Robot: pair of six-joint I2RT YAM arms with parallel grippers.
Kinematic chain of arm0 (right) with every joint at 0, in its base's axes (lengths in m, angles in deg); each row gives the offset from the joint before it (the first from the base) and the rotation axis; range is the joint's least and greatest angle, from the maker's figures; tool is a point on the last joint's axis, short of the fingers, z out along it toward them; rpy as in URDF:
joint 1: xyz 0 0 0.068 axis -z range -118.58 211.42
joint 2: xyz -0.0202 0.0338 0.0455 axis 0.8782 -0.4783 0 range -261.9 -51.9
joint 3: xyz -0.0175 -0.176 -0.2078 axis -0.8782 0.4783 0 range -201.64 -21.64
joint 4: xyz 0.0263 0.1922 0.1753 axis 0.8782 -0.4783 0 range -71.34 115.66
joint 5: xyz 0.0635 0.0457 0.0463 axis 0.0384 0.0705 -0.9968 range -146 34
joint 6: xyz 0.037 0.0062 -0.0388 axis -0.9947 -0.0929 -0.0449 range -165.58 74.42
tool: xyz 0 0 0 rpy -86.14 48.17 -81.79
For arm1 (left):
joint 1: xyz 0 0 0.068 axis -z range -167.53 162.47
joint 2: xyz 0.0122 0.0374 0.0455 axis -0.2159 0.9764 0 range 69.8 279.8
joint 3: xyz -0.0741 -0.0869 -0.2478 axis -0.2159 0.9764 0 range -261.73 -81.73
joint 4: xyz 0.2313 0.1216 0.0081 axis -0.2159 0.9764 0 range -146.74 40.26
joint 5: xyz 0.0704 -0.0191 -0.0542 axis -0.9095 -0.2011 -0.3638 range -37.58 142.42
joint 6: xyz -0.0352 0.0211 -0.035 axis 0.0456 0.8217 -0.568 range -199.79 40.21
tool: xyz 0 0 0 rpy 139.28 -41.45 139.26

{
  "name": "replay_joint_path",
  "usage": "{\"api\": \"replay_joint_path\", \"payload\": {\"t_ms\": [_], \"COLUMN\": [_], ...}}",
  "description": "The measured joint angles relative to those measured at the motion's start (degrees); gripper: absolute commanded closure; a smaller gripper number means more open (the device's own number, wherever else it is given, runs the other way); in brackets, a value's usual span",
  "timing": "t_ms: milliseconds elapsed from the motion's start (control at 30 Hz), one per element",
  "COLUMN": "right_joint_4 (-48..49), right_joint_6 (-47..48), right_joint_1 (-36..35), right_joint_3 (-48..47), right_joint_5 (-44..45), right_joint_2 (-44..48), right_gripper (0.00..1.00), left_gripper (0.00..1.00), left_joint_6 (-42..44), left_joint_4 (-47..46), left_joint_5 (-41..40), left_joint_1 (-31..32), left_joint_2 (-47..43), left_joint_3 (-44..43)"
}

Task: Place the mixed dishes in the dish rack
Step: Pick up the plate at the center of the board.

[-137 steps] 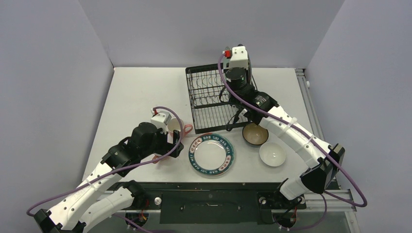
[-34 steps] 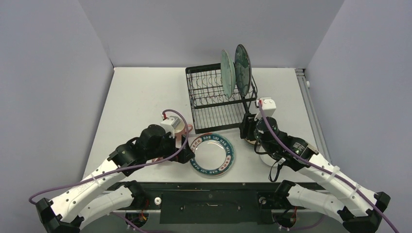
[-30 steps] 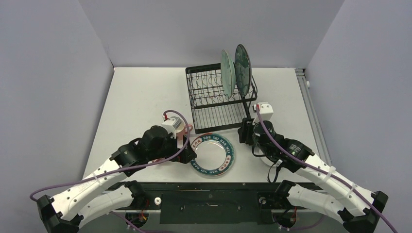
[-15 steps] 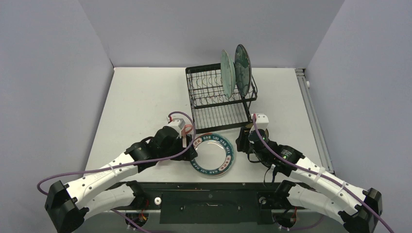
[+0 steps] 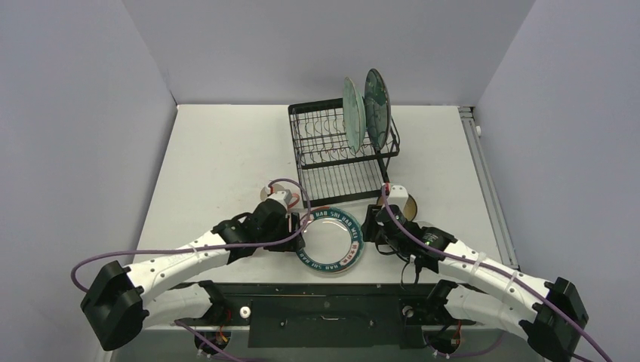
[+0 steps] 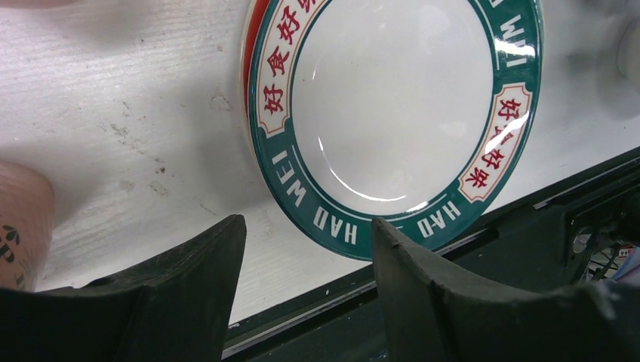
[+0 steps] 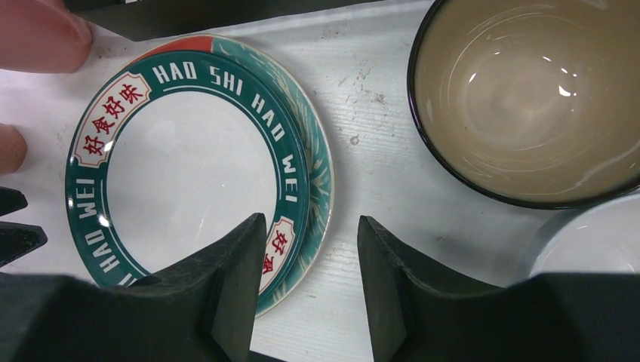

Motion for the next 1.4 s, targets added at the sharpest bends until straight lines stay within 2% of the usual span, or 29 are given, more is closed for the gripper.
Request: {"api": "replay_joint_path", "payload": {"t_ms": [267,400,533,667,1400], "right_joint_4": [2.16,2.84,3.02,3.04,3.8], "right_joint_6": [-0.72,-1.01,-1.14,-1.31,-2.51], "right_joint_1": [0.02,0.02,0.02,0.02,0.0], "right_joint_3": [0.17,0.17,0.26,0.66,1.18], "right_joint_5": [-1.16,-1.46,-1.55,-1.55,-2.19], "right_joint_2": [-2.27,-3.02,-3.13,-3.13,-3.87], "right_gripper": [0.57,0.58,0.58,0.58,0.58], "left_gripper": [0.43,0.46,0.53,0.64,0.97], "left_joint_6": [-0.46,-0.59,-0.63,-0.61,-0.39], "left_joint_4": [-2.43,-3.21,-4.15,-4.52,-3.82], "left_joint_5": [-1.09,-1.25,-1.25,-1.25,-2.62], "left_joint_1": [0.0,0.0,0.0,0.0,-0.2], "left_joint_2": [3.3,5.77,7.98,8.96,5.53], "left_joint_3": [1.66,1.95,1.95,1.97,2.03]}}
